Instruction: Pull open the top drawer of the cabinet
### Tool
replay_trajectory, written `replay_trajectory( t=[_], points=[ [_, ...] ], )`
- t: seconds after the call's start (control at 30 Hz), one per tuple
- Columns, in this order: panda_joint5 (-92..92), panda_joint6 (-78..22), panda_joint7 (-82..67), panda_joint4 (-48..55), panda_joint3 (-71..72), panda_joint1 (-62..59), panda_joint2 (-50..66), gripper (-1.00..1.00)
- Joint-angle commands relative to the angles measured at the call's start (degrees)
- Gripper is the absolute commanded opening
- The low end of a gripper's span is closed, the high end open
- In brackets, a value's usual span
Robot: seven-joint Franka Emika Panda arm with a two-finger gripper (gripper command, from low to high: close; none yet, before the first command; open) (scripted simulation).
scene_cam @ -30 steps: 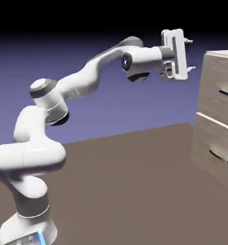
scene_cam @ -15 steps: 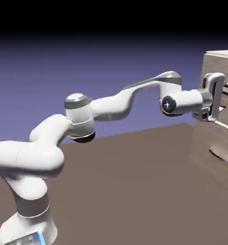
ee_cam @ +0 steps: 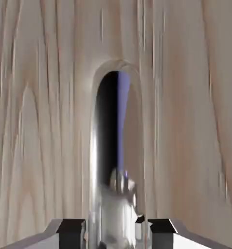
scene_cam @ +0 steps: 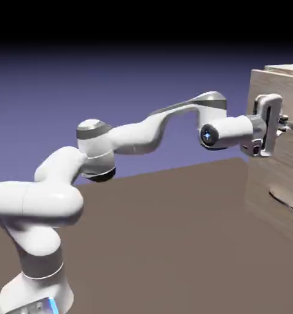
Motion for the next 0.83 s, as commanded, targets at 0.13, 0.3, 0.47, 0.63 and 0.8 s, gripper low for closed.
replay_trajectory(
  t=[0.13,0.3,0.47,0.63,0.8],
  points=[
    [-0.49,-3.71,-1.06,-10.38,-0.85,6.68,-0.33,-1.00],
    [-1.29,-7.09,-2.02,-20.76,-2.01,13.70,-0.76,-1.00],
    [-2.64,-10.02,-2.74,-31.14,-3.56,21.19,-1.44,-1.00],
    [-4.76,-12.26,-3.11,-41.52,-5.65,29.36,-2.58,-1.00],
    [-6.53,-12.96,-3.05,-47.29,-7.17,34.43,-3.59,1.00]
  ],
)
